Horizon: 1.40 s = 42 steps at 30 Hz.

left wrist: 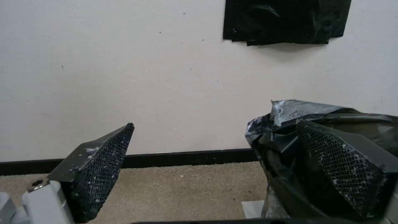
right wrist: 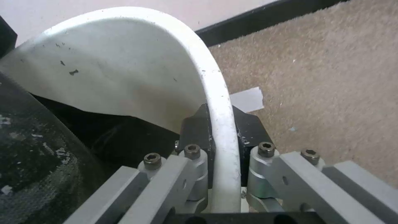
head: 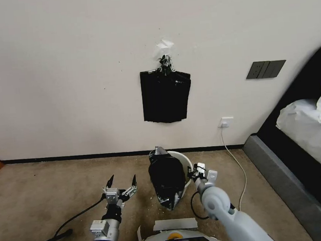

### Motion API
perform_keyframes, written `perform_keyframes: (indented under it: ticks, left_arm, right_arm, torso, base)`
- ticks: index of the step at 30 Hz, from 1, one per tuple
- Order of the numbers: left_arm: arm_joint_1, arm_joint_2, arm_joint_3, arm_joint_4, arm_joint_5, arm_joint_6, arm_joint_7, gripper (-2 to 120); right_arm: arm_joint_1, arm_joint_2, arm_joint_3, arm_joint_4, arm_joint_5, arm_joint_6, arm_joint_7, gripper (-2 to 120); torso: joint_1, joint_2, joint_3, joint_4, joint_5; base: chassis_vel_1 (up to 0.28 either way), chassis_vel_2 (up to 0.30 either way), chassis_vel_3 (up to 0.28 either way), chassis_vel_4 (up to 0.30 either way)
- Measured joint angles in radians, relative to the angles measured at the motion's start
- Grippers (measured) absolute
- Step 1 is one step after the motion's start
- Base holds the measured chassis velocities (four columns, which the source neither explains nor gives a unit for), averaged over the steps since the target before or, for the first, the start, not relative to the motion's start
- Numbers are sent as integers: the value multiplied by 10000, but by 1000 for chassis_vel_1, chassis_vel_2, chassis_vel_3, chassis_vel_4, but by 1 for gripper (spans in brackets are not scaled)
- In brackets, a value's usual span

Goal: Place a trash bag onto the trash bin.

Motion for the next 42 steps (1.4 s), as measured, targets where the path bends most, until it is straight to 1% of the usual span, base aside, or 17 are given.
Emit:
perform_keyframes:
  ticks: [5, 8, 9, 12, 17, 18, 21, 24, 25, 26, 27, 30, 31, 34, 38, 40, 42]
  left_arm:
    - [-1, 18, 42, 30, -3, -4, 18, 100]
    - [17, -6, 94, 35, -3, -22, 27, 100]
    - [17, -6, 94, 35, -3, -22, 27, 100]
    - [26, -3, 97, 23, -3, -33, 31, 100]
    - [26, 1, 98, -4, -3, -34, 32, 100]
    - [28, 2, 99, -18, -2, -34, 32, 100]
    - [35, 8, 105, -21, 2, -29, 35, 100]
    - [39, 11, 113, -21, 3, -15, 37, 100]
    - [40, 12, 116, -21, 3, -9, 37, 100]
    - [48, 20, 142, -21, 3, 58, 41, 100]
    - [48, 20, 142, -21, 3, 58, 41, 100]
    - [93, 67, 161, -25, 0, 138, 56, 100]
    - [93, 67, 161, -25, 0, 138, 56, 100]
    - [127, 139, 109, -47, -6, 193, 80, 100]
    - [91, 211, 51, -49, -37, 323, 96, 100]
    - [74, 227, 50, -48, -38, 354, 99, 100]
    - [6, 275, 89, -46, -43, 461, 102, 100]
  right_arm:
    - [-96, 17, 6, -5, -71, 1, -69, 11]
    - [-239, -9, 6, 36, -163, -6, -90, 28]
    - [-239, -9, 6, 36, -163, -6, -90, 28]
    - [-384, -193, 70, 278, -352, -34, -98, 43]
    - [-499, -441, 190, 599, -591, -46, -178, 52]
    - [-603, -730, 338, 939, -819, -51, -332, 61]
    - [-726, -1405, 591, 1611, -1091, -47, -1015, 76]
    - [-735, -1744, 693, 1881, -1111, -46, -1488, 79]
    - [-734, -1779, 701, 1909, -1110, -46, -1535, 84]
    - [-556, -2432, 791, 2356, -788, -236, -2582, 93]
    - [-556, -2432, 791, 2356, -788, -236, -2582, 93]
    - [611, -3350, 677, 2545, 488, -1312, -4241, 100]
    - [611, -3350, 677, 2545, 488, -1312, -4241, 100]
    - [2271, -3914, 81, 1865, 1452, -2398, -5194, 100]
    - [3515, -4170, -779, 860, 1943, -3154, -5850, 100]
    - [3669, -4189, -944, 680, 1934, -3204, -5920, 100]
    - [4046, -4226, -1382, 192, 1877, -3247, -6093, 95]
  torso:
    - [0, 0, 0, -1, 0]
    - [1, 1, 0, -1, 1]
    - [1, 1, 0, -1, 1]
    - [0, 0, 0, 0, 3]
    - [1, 0, 0, -1, 2]
    - [0, 0, 0, -1, 2]
    - [1, 0, 0, -3, 3]
    - [1, 0, 0, -2, 0]
    - [1, 0, 0, -2, 0]
    - [0, 0, 0, -3, 1]
    - [0, 0, 0, -3, 1]
    - [0, 0, 0, -1, 3]
    - [0, 0, 0, -1, 3]
    - [0, 0, 0, 4, 3]
    - [1, 0, 0, 0, 0]
    - [1, 0, 1, 0, 1]
    - [1, 0, 1, -1, -1]
  base:
    - [0, 0, 0, 0]
    - [0, 0, 0, 0]
    - [0, 0, 0, 0]
    - [0, 0, 0, 0]
    - [0, 0, 0, 0]
    - [0, 0, 0, 0]
    - [0, 0, 0, 0]
    - [0, 0, 0, 0]
    - [0, 0, 0, 0]
    - [0, 0, 0, 0]
    - [0, 0, 0, 0]
    - [0, 0, 0, 0]
    - [0, 0, 0, 0]
    - [0, 0, 0, 0]
    - [0, 0, 0, 0]
    - [0, 0, 0, 0]
    - [0, 0, 0, 0]
